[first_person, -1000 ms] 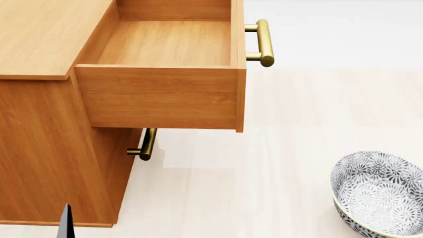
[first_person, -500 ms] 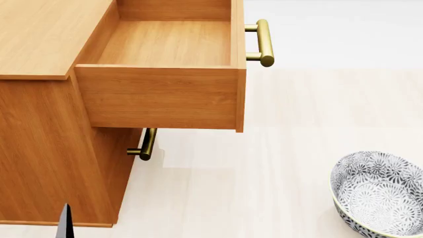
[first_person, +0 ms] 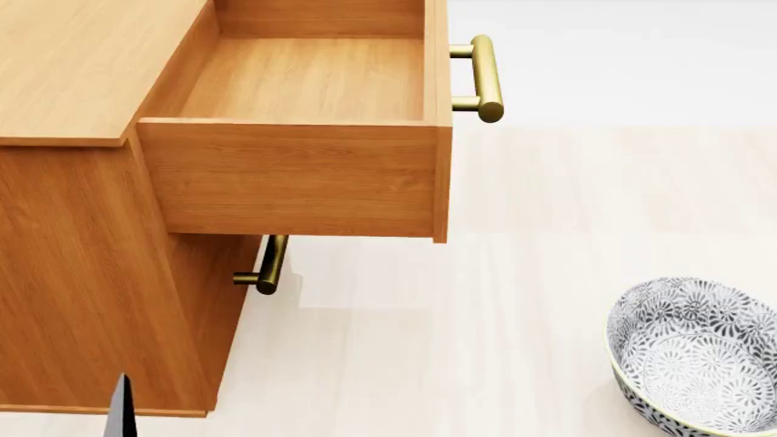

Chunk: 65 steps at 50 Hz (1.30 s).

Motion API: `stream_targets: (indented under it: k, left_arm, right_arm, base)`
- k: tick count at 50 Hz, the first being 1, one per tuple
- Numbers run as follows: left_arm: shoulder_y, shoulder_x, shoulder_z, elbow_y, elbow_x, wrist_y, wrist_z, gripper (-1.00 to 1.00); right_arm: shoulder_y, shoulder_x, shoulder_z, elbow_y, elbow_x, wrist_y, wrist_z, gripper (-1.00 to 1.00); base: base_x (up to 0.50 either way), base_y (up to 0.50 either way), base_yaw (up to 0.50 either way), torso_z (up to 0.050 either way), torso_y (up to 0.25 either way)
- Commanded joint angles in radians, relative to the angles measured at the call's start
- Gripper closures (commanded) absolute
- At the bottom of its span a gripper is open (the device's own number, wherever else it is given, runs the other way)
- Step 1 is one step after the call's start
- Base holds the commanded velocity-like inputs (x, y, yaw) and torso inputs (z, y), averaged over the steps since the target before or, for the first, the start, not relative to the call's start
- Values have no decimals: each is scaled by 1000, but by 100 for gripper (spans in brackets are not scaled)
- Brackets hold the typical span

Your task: Put the ketchup in the top drawer of the cabinet.

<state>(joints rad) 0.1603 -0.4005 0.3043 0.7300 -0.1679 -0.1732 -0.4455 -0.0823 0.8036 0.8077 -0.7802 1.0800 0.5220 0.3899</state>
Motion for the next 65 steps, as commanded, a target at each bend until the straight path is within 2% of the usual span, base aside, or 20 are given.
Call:
stream_targets:
  k: [1, 7, 12, 18, 23, 29, 36, 56, 65]
  left_arm:
    - [0, -2, 2, -6, 0, 6, -2, -100]
    - [-1, -3, 4, -4, -1, 4, -4, -100]
    - [-2, -3, 7, -8, 0, 6, -5, -100]
    - [-5, -4, 8, -9, -3, 3, -6, -100]
    - [-6, -5, 7, -12, -6, 4, -6, -100]
    - [-10, -5, 10, -11, -8, -1, -8, -100]
    - [-8, -7, 7, -17, -12, 7, -9, -100]
    - [-11, -10, 9, -23, -14, 12, -13, -100]
    - [-10, -12, 10, -27, -17, 18, -14, -100]
  right_arm:
    - [171, 177, -14, -14, 137, 43, 112, 100]
    - [274, 225, -98, 20, 162, 0, 144, 100]
    - [433, 299, -242, 54, 205, -54, 197, 100]
    - [748, 367, -554, 104, 239, -101, 243, 100]
    - [1052, 284, -790, 156, 227, -44, 245, 100]
    - [1362, 174, -967, 230, 218, 85, 246, 100]
    - [1564, 51, -1083, 322, 182, 166, 220, 100]
    - [1727, -139, -1218, 509, 40, 162, 115, 100]
    - [1749, -220, -1280, 621, -37, 127, 50, 100]
  base:
    - [0, 0, 0, 0, 0]
    - [0, 0, 0, 0, 0]
    - [0, 0, 0, 0, 0]
    - [0, 0, 0, 0, 2]
    - [0, 0, 0, 0, 0]
    - [0, 0, 0, 0, 0]
    - [0, 0, 0, 0, 0]
    - [0, 0, 0, 0, 0]
    - [0, 0, 0, 0, 0]
